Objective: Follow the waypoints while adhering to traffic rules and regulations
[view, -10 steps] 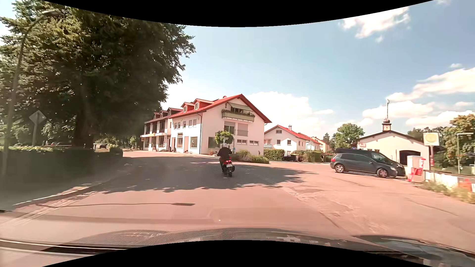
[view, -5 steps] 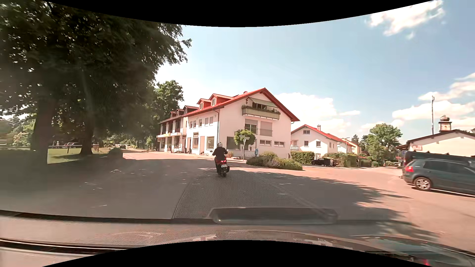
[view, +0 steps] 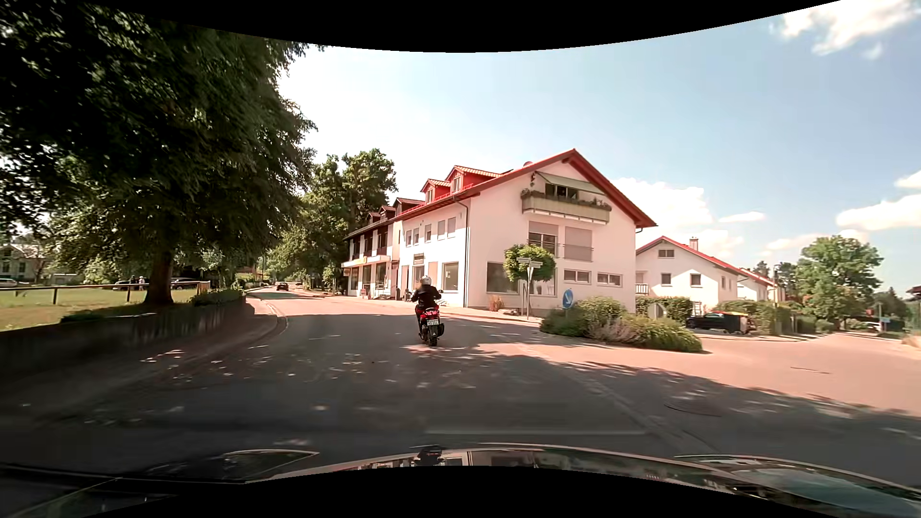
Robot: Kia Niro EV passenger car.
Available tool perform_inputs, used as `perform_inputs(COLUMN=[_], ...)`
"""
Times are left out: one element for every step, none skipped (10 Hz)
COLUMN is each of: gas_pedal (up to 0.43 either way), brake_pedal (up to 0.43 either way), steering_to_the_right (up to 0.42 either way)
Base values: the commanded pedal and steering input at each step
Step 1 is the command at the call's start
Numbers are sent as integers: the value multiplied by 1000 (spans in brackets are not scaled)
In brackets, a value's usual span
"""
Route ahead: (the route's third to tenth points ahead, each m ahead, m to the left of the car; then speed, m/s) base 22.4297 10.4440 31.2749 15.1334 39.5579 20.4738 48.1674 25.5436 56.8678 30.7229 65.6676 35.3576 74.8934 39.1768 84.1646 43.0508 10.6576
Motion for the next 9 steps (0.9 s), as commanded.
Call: perform_inputs(gas_pedal=[197, 197, 197, 197, 189, 177, 157, 118, 118], brake_pedal=[6, 6, 6, 6, 6, 6, 6, 6, 6], steering_to_the_right=[-99, -96, -95, -93, -93, -95, -96, -97, -96])
